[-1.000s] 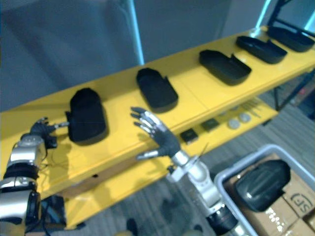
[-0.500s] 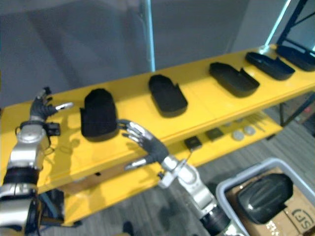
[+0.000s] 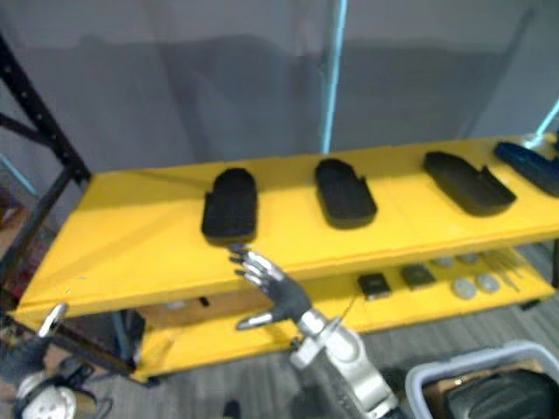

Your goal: Walk over and take plastic housings, then place them on the shelf

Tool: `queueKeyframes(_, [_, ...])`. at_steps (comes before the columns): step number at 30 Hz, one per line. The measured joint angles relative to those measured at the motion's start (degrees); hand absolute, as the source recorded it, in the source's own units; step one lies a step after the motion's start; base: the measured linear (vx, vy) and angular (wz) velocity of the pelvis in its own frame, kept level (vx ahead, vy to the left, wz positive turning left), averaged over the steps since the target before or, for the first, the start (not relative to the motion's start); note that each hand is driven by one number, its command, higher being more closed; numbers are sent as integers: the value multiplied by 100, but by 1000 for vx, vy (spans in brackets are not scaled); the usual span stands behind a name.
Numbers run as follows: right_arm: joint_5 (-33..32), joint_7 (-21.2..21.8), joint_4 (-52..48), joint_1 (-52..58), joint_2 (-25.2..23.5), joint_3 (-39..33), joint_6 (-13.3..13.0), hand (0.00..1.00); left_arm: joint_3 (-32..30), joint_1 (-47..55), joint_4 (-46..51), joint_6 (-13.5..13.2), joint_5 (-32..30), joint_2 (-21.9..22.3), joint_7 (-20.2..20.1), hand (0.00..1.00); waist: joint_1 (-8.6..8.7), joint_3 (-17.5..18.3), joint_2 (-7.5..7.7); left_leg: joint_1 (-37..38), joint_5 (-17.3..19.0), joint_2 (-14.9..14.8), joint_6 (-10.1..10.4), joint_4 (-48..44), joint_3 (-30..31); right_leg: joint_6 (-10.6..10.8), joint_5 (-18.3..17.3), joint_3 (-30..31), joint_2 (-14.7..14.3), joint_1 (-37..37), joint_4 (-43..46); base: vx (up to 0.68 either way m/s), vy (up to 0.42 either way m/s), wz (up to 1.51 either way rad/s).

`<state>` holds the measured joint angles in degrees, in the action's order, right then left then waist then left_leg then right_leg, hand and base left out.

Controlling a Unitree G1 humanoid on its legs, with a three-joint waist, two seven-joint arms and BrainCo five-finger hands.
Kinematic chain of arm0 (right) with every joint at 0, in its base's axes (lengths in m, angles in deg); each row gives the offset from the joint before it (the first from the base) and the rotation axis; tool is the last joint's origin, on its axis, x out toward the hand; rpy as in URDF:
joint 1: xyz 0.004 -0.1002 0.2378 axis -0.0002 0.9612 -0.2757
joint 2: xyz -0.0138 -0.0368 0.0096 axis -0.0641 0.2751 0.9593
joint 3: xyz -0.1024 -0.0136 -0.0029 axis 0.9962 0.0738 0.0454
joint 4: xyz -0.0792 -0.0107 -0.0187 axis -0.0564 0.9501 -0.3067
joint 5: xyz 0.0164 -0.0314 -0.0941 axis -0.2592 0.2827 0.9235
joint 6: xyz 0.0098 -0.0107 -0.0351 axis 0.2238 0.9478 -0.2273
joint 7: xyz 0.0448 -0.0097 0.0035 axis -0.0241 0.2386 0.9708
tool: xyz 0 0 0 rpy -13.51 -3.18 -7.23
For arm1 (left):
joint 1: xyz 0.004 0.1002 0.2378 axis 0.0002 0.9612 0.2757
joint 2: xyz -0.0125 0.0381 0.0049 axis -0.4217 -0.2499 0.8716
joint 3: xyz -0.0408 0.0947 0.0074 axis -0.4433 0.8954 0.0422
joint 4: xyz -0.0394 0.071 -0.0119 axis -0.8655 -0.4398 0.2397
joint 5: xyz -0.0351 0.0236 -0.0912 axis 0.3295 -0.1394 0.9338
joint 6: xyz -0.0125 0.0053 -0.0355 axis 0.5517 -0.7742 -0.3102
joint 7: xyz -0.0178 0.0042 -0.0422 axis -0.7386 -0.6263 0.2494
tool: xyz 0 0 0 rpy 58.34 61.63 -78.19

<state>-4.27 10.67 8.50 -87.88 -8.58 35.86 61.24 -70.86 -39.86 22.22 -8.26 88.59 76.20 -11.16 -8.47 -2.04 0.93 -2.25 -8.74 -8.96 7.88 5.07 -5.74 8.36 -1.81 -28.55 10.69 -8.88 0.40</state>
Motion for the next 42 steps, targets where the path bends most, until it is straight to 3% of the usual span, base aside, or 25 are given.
queueKeyframes(4, [342,-772,894,-858,-397,136,-17,0,-87,-49,-1337,-638,-40,129,148,0,-93,38,100,-106,-64,27,17,-1,143,-7,5,-150,-1,2,3,-5,-9,16])
queueKeyframes(10, [757,-1781,2149,-1969,-917,147,69,0,29,-170,-2876,-1092,52,344,97,0,-363,-39,101,-170,-97,46,22,-5,361,-7,7,-334,-30,-73,-25,6,-14,17])
queueKeyframes(11, [836,-2097,2514,-2346,-1091,130,215,0,198,-170,-3269,-1094,40,325,11,0,-402,-131,102,-181,-114,43,39,-6,453,-6,7,-443,-66,-149,-66,-6,-27,26])
queueKeyframes(14, [840,-2550,3059,-2759,-1377,89,329,0,440,-169,-3722,-1092,-6,348,-98,0,-572,-244,136,-186,-115,24,46,-7,553,-7,6,-524,-129,-232,-126,-1,-27,18])
queueKeyframes(19, [931,-3142,3792,-3266,-1884,-14,369,0,861,-171,-4267,-1094,-64,382,-399,0,-744,-458,52,-231,-128,14,77,-10,689,-10,2,-653,-187,-299,-191,0,-11,12])
queueKeyframes(23, [1138,-3387,3920,-3406,-1909,-9,401,0,1072,-283,-4387,-1130,-62,376,-484,0,-875,-567,-5,-269,-138,25,88,-31,748,-7,-1,-739,-192,-318,-204,4,1,8])
queueKeyframes(27, [1309,-3897,3949,-3557,-1894,-50,630,0,1277,-322,-4389,-1254,-54,361,-637,0,-964,-669,-24,-312,-149,27,99,-32,834,4,8,-782,-233,-332,-192,8,-2,10])
queueKeyframes(32, [1333,-4367,3945,-3841,-1854,-243,837,0,1555,-385,-4544,-1273,61,345,-870,0,-966,-766,-187,-340,-160,-2,116,-33,865,8,11,-821,-276,-331,-202,-1,0,3])
queueKeyframes(40, [1290,-4686,3942,-4039,-1846,-258,1333,0,1941,-504,-4601,-1264,315,327,-1005,0,-962,-825,-289,-297,-163,-50,133,-33,792,18,16,-730,-298,-324,-203,-5,5,-5])
queueKeyframes(42, [1258,-4711,3973,-4046,-1845,-295,1356,0,2027,-511,-4600,-1260,445,335,-1023,0,-949,-846,-328,-287,-163,-53,134,-33,773,17,16,-717,-296,-323,-202,-17,13,-4])
